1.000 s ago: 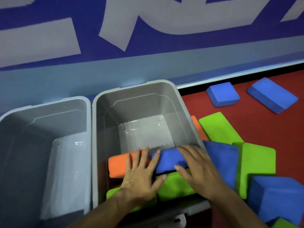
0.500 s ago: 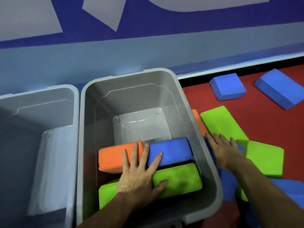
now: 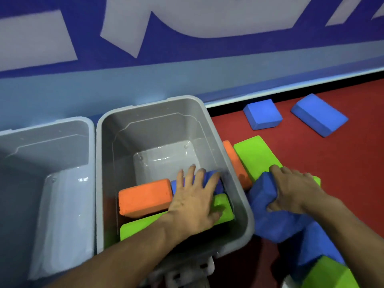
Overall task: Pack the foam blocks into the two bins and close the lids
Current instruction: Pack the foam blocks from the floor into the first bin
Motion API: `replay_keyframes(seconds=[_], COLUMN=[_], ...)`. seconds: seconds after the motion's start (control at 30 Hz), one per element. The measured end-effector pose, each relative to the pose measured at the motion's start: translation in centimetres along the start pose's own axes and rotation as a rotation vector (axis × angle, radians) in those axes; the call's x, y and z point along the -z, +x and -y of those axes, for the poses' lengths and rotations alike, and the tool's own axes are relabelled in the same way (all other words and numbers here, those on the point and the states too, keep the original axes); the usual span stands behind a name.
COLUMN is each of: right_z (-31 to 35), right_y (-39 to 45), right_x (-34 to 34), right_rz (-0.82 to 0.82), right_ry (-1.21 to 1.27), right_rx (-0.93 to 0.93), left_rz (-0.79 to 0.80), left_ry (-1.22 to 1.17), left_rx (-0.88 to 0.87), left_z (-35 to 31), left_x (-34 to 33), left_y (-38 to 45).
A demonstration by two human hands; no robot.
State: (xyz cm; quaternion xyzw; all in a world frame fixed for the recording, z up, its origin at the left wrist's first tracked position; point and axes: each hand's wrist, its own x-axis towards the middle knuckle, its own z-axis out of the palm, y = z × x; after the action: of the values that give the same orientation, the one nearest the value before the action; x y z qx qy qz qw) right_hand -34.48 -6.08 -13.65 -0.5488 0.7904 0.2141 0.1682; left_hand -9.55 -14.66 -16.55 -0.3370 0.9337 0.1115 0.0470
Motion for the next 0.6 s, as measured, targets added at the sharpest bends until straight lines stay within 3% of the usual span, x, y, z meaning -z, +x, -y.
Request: replay_keyframes(seconds=[0.07,0.17,0.23,0.3,0.37,0.5,0.6], right_z=[-0.7,-1.1,-1.2,-1.8,-2.3,-3.8,-5.2], right_y=[-3.2,-7.8,-9.9,-11.2,-11.7,-10.2,-7.8], right_x=[3.7,8.8,11.7,13.0,12.6,7.3,-0.8], right_rz=[-0.109,-0.406,-0.617,-0.708,-0.706,-0.682,-0.406], right_ry=[-0.109,-0.165,-0.092,-0.022,0.065,0.165,0.092], right_rx=[0.029,0.151,0.230,0.291,0.330,0.227,0.132], left_rz=[-0.064,-0.159,-0.280,-0.321,-0.359,-0.381,-0.360], left_ry=[-0.178,-0.511,-0.683,-0.681,-0.551,-0.257,-0.176], left_rx=[-0.126,-0.297,-0.291,-0.259,-0.270,-0.179,-0.057], left_z=[-3.6,-8.8,-10.4,-10.5,-9.4,-4.5,0.7], left_x=[2.5,6.5,9.5,12.5,14.6,15.7,15.1], left_y=[1.1,2.5,2.9,3.0,2.9,2.6,2.0])
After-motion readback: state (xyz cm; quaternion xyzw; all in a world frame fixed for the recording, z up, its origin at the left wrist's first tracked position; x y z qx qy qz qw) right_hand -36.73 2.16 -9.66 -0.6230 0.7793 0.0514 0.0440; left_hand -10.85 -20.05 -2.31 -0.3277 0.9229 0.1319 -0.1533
